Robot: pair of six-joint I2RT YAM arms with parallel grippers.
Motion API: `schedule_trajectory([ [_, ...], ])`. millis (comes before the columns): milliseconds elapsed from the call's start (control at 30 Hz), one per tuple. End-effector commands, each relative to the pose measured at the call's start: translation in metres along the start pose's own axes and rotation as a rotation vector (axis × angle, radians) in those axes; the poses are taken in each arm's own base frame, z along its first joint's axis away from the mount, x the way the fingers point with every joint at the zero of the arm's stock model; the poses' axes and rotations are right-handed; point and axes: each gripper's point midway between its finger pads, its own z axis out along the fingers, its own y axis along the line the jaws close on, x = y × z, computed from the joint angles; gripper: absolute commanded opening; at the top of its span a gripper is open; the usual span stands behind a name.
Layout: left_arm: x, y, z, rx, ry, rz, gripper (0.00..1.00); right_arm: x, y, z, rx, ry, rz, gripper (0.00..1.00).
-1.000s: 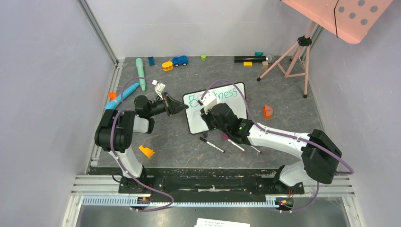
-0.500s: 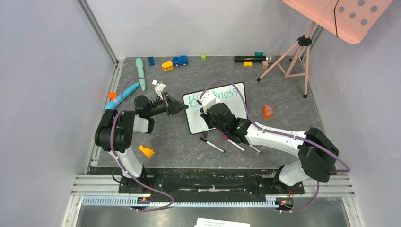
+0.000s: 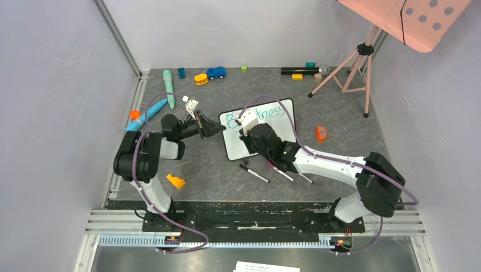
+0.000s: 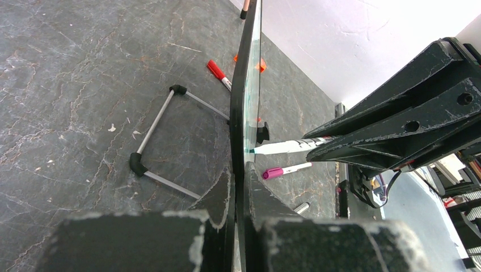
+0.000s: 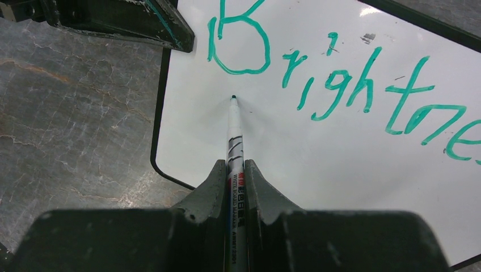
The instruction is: Write a sentence on the whiteboard
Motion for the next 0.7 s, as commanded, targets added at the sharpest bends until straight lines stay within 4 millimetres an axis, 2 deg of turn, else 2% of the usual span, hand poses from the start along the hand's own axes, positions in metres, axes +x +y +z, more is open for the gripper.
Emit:
schedule_trajectory([
  [0, -0.007, 0.000, -0.001, 0.010, -0.023, 0.086, 0.02, -0.022, -0.005, 0.001, 0.039, -0.048, 0.013, 0.00],
  [67, -0.007, 0.001, -0.001, 0.009, -0.023, 0.087, 0.02, -0.020, -0.006, 0.001, 0.044, -0.043, 0.012, 0.00],
  [167, -0.007, 0.001, -0.001, 0.009, -0.022, 0.085, 0.02, -0.020, 0.003, 0.003, -0.006, -0.043, 0.002, 0.00],
  [333, -0.007, 0.001, -0.001, 0.008, -0.023, 0.087, 0.02, -0.017, -0.004, 0.003, 0.035, -0.029, 0.010, 0.00],
  [433, -0.008, 0.001, -0.001, 0.008, -0.023, 0.087, 0.02, -0.018, 0.007, 0.004, -0.027, -0.032, 0.000, 0.00],
  [600, -0.008, 0.001, -0.001, 0.007, -0.024, 0.089, 0.02, -0.016, -0.012, 0.002, 0.084, -0.020, 0.013, 0.00],
  [667, -0.008, 0.001, -0.001, 0.007, -0.023, 0.088, 0.02, -0.018, -0.012, 0.000, 0.081, -0.027, 0.013, 0.00],
])
